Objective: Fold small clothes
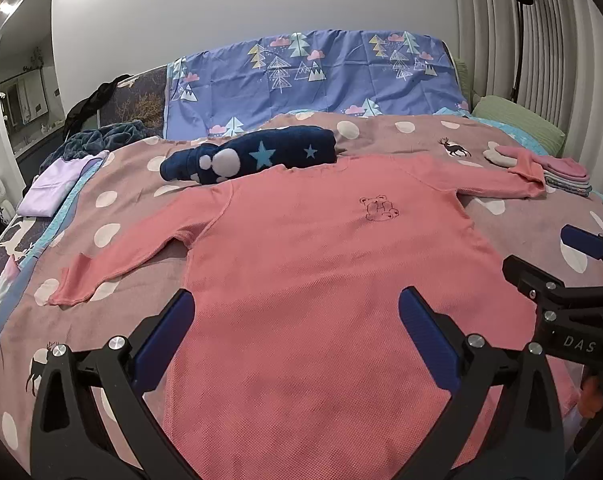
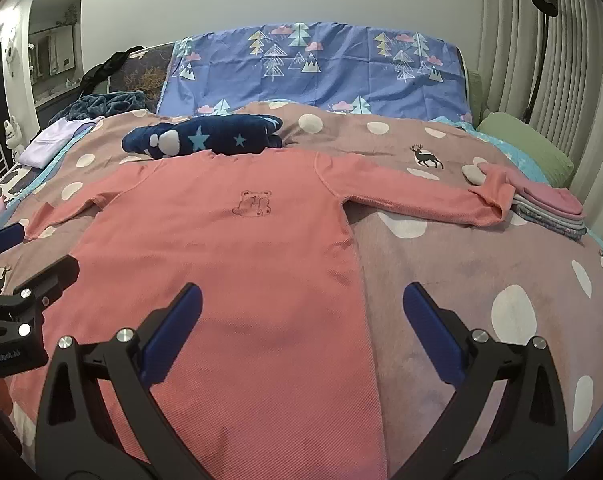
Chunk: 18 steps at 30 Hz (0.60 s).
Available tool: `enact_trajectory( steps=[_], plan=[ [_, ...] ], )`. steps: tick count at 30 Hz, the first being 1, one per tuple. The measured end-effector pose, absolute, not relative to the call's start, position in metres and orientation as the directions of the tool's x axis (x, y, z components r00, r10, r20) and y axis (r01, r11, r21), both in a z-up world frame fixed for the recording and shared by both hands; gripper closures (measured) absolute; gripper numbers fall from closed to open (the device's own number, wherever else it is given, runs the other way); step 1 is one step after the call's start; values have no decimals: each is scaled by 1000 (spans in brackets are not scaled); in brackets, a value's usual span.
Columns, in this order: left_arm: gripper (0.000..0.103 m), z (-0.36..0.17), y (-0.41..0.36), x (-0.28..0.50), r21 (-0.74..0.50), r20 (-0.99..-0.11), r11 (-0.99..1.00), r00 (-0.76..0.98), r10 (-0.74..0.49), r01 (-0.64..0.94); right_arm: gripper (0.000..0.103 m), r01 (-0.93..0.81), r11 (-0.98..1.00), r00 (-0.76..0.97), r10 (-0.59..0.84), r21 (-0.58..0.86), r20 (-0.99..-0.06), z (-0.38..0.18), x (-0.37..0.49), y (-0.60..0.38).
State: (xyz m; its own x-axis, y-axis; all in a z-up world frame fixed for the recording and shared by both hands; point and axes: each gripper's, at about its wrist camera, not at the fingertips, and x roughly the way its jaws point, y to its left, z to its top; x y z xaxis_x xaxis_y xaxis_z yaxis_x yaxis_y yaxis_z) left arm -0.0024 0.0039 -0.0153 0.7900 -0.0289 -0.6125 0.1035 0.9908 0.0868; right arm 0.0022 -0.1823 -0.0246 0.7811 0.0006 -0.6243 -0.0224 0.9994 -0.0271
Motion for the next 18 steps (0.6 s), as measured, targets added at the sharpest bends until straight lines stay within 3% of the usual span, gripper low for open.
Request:
enact_trajectory(
  steps=[18],
  plan=[
    [1,-19,7,-4,71,-613,992,789,-39,104,2,-9,1000,778,-7,-23,-628,-28,4,-185]
  ],
)
